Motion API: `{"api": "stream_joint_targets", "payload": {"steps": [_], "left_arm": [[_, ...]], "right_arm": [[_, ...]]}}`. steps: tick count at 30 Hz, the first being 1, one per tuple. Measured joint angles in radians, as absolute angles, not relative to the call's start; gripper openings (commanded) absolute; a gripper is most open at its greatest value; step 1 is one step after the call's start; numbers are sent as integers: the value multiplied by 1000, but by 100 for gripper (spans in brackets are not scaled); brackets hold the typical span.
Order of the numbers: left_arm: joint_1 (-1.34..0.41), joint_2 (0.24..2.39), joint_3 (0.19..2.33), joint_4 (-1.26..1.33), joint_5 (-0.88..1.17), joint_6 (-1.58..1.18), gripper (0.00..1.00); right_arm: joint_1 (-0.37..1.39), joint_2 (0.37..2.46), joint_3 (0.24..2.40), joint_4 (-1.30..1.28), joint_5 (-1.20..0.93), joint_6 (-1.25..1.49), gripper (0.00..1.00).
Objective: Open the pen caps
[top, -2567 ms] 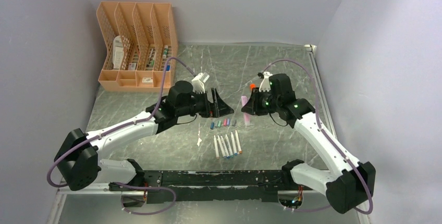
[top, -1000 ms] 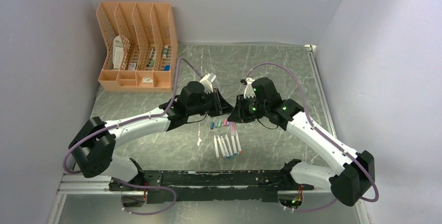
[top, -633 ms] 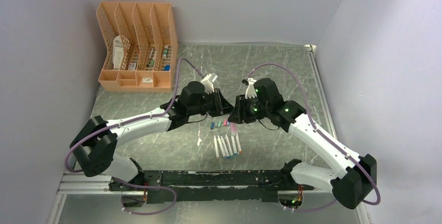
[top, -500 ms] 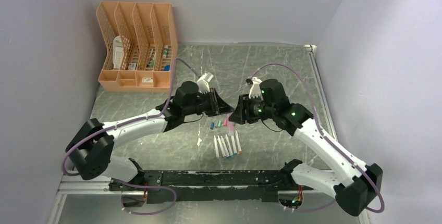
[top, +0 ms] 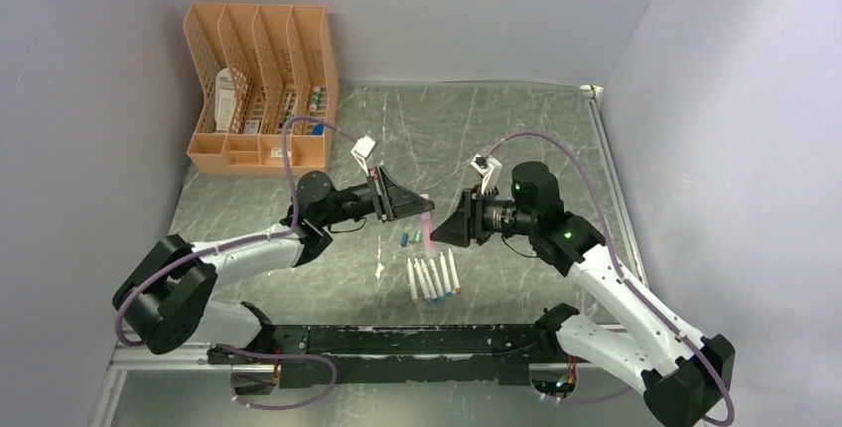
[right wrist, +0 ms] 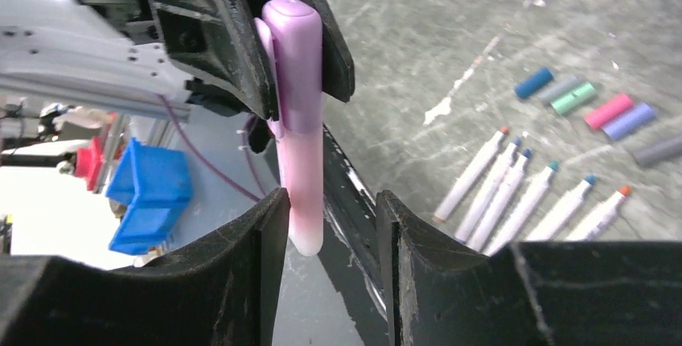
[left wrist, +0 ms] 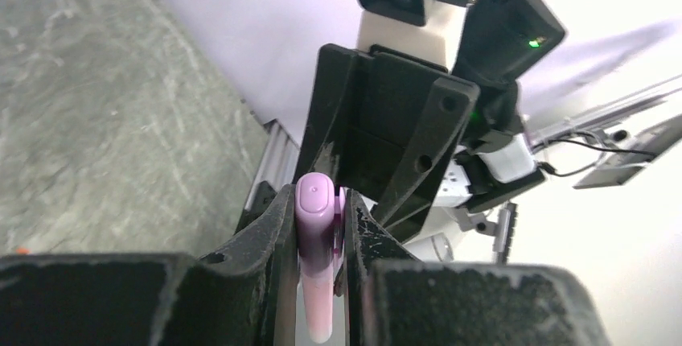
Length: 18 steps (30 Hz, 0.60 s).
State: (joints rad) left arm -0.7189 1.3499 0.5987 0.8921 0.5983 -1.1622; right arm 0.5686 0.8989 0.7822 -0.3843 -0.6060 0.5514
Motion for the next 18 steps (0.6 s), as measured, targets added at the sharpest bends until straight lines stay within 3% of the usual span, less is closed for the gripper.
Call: {"api": "stream_joint_targets", "payload": {"steps": [7, 14, 18], "left_arm": [[-719, 1374, 570, 1114, 637, -1254, 7], [-719, 1377, 552, 1159, 638, -1272, 7], [-719, 1376, 551, 1156, 637, -1262, 7]], "right_arm": [[569, 897, 763, -230, -722, 613, 36], [569, 913, 711, -96, -797, 690, 15], [568, 913, 680, -39, -818, 729, 11]]}}
